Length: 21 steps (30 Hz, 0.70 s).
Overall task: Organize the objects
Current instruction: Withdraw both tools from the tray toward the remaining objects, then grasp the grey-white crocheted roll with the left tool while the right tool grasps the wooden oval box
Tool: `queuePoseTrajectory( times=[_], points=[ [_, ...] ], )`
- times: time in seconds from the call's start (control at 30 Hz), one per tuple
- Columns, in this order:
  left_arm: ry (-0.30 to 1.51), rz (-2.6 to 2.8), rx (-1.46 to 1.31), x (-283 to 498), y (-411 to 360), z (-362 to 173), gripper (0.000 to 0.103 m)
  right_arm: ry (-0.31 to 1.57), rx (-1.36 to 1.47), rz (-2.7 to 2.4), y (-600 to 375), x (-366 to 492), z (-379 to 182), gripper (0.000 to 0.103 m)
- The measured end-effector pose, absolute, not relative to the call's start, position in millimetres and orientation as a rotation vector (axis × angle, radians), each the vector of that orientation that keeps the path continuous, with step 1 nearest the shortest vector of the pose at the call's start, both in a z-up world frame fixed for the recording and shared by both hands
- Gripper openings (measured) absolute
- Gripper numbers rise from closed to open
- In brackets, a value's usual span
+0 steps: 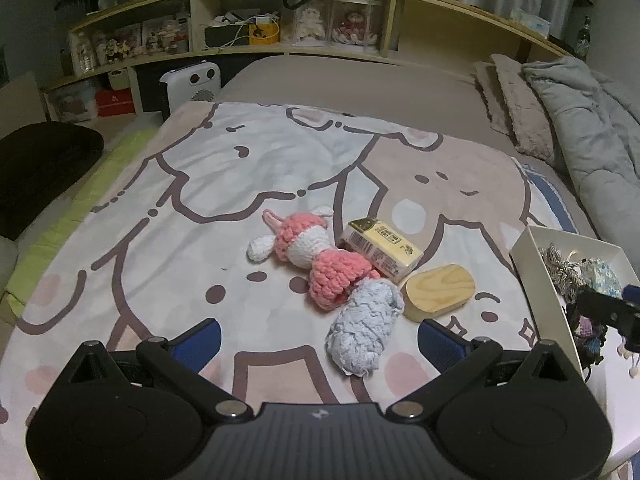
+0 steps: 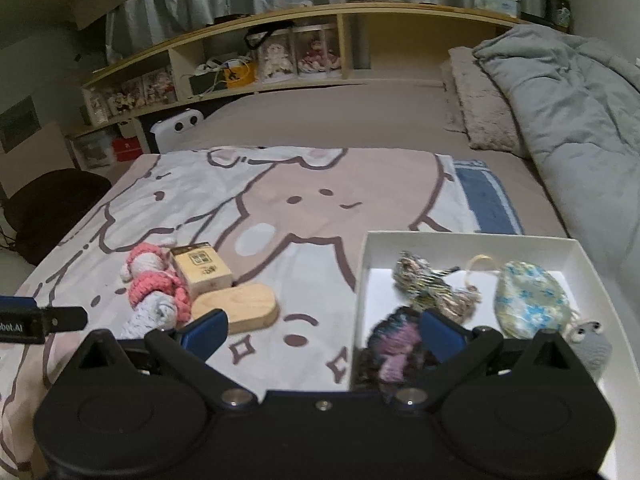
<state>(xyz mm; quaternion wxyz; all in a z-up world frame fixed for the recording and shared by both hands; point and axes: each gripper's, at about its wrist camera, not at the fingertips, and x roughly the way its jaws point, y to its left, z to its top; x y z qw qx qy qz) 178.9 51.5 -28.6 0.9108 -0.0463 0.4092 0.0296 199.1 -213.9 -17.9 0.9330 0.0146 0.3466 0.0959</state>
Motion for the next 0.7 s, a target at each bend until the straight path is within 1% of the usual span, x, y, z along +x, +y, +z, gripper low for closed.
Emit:
queuePoseTrajectory(
  times=[0.2,0.27,0.4,0.47,0.53,0.57,0.63,0.7],
  points=[
    [0.860,-0.016,-0.146,184.8,57.5,-43.2,0.103,0.708,0.018,0.240,-191.6,214.4,-20.5,0.103],
    [0.869,-0.040,-0.163,188.0,57.4,-48.4,0.101,0.714,0.012,0.263,-183.0,220.6,-22.3,0.103],
    [0.895,-0.102,-0.155,195.8,53.0,-58.8,0.084,0.756,-0.009,0.312,-166.4,237.1,-31.3,0.103],
    [0.901,-0.130,-0.152,199.7,50.1,-62.5,0.079,0.781,-0.021,0.318,-158.7,246.2,-38.0,0.103],
    [0.906,-0.151,-0.141,204.5,47.4,-65.7,0.070,0.808,-0.023,0.329,-151.6,255.7,-45.7,0.103],
    [0.907,-0.159,-0.135,206.7,46.7,-67.4,0.069,0.824,-0.027,0.337,-147.5,261.7,-50.1,0.103],
    [0.919,-0.170,-0.124,212.7,45.5,-72.6,0.061,0.853,-0.044,0.348,-140.6,271.0,-58.7,0.103],
    [0.935,-0.176,-0.128,219.1,45.5,-79.5,0.058,0.873,-0.074,0.360,-134.7,277.5,-67.2,0.103]
  ],
)
